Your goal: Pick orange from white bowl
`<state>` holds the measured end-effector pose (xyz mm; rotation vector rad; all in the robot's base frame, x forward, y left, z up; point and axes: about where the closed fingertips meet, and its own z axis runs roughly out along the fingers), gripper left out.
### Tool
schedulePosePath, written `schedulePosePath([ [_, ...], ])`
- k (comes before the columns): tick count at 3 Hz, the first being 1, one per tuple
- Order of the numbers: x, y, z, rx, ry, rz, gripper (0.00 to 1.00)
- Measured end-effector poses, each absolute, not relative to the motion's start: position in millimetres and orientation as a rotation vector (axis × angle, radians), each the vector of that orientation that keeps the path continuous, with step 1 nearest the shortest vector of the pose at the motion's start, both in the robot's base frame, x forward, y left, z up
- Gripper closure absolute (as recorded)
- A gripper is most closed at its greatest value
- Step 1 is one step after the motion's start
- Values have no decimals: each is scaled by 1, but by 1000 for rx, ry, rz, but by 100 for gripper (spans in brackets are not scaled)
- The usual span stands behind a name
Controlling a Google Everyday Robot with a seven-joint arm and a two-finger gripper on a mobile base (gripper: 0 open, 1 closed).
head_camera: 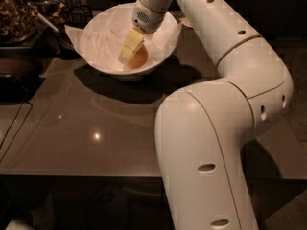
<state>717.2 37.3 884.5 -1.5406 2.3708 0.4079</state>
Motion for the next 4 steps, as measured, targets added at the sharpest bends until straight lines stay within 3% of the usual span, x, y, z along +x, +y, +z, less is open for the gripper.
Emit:
schedulePosePath([
  [2, 717, 39, 856, -1582, 2389, 439, 1],
  [4, 716, 39, 847, -1604, 2384, 414, 43],
])
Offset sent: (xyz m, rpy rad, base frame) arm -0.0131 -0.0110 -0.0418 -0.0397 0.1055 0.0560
